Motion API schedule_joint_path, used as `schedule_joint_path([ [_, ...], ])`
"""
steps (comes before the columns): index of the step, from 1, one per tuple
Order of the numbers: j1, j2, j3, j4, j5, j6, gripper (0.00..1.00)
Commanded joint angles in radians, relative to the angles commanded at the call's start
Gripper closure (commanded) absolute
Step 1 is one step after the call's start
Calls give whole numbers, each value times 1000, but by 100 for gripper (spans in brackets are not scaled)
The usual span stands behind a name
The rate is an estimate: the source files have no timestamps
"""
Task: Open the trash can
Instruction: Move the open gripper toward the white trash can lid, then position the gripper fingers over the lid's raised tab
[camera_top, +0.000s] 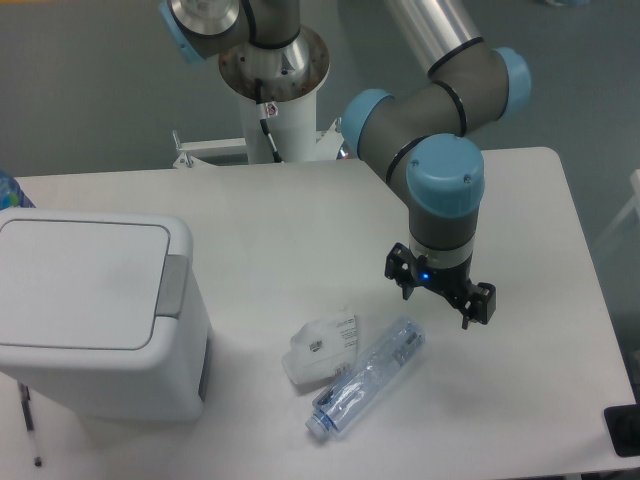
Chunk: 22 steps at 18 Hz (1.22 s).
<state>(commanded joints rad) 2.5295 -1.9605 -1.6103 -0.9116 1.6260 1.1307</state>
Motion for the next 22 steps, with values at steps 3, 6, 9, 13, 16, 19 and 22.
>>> schedule_joint_path([
  [3,-2,20,-23,51,-11,-73,0],
  [6,0,54,-13,50,-101,-268,0],
  [9,-12,65,6,46,-193,-362,0],
  [13,-55,106,12,48,-225,-452,0],
  [16,-80,130,35,50,-281,-529,0],
  [19,-100,149,41,50,-336,-612,0],
  [22,-141,153,56,50,-368,-692,0],
])
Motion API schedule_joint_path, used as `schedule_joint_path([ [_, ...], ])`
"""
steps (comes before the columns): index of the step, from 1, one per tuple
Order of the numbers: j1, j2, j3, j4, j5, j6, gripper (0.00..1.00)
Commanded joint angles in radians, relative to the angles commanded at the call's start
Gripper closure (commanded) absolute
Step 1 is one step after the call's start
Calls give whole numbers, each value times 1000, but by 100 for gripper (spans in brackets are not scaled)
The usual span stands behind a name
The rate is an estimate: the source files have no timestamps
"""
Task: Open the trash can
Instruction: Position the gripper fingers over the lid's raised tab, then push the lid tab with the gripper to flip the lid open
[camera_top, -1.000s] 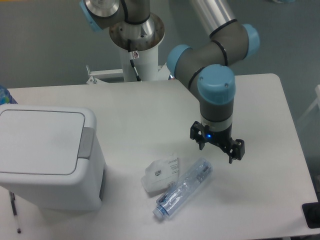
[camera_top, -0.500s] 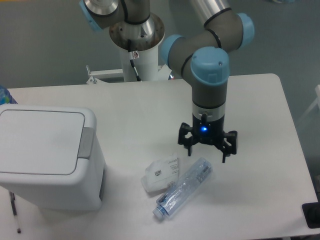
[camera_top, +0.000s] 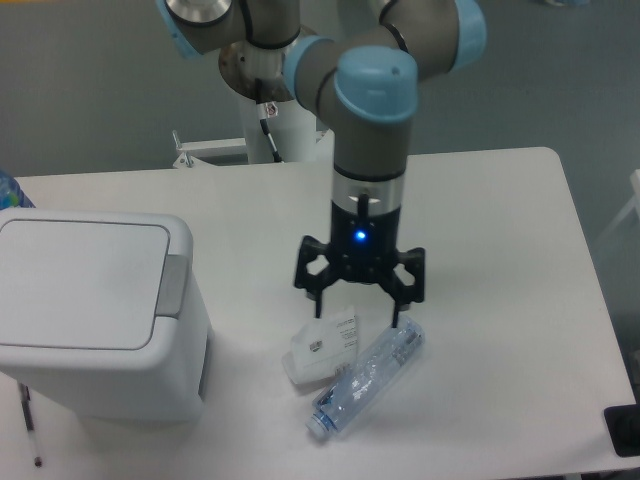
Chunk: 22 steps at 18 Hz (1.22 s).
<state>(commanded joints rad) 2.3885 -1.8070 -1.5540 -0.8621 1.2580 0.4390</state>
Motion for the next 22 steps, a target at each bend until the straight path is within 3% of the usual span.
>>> schedule_joint_path([
  [7,-54,51,9,0,-35,-112,0],
  [15,-112,60,-6,-2,-28,-161,0],
  [22,-115,58,-15,-2,-26,-160,0],
])
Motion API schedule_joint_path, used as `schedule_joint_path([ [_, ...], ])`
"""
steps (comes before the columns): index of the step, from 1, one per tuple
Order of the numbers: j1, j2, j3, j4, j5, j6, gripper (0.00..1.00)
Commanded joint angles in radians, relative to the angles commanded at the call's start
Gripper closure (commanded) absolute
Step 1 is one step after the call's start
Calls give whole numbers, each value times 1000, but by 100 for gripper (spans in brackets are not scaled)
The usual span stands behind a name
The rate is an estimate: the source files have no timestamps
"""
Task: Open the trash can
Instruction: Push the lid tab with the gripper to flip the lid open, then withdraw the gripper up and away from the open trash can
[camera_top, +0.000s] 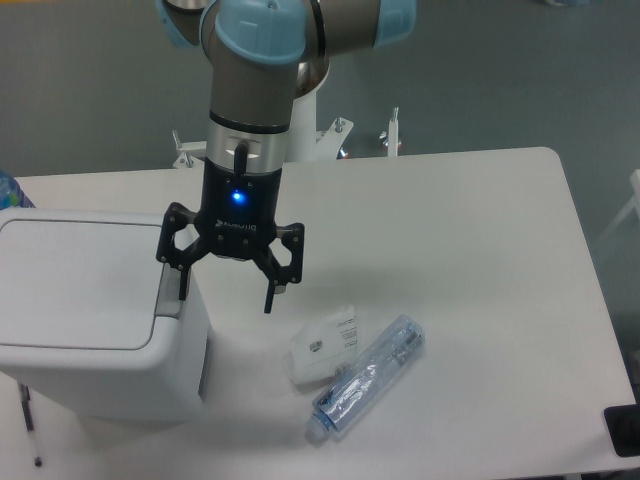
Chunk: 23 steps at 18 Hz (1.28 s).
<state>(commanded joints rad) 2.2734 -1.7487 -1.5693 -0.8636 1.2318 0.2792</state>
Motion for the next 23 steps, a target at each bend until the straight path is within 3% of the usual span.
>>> schedule_joint_path([
  [20,0,-5,-8,9,0,5,0],
  [23,27,-8,5,12,0,17,0],
])
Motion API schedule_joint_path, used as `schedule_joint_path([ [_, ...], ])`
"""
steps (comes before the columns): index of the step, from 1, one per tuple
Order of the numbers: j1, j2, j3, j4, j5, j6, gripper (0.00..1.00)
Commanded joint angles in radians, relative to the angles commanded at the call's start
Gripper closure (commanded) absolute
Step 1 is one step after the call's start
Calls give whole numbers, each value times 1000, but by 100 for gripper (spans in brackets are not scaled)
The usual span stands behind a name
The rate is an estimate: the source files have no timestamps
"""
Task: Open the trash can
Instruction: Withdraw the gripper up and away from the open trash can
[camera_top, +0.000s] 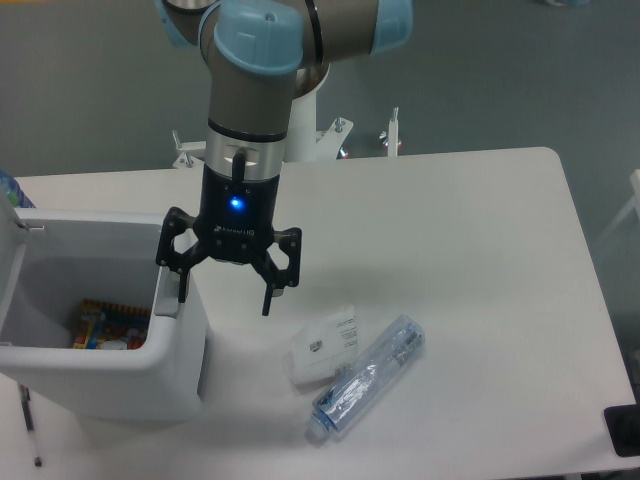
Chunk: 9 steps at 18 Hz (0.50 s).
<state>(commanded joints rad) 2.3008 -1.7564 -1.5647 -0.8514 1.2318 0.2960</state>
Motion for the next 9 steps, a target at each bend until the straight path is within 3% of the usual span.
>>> schedule_joint_path([
  [5,104,-18,9,5,2,23,0],
  [9,195,-51,9,5,6,179,0],
])
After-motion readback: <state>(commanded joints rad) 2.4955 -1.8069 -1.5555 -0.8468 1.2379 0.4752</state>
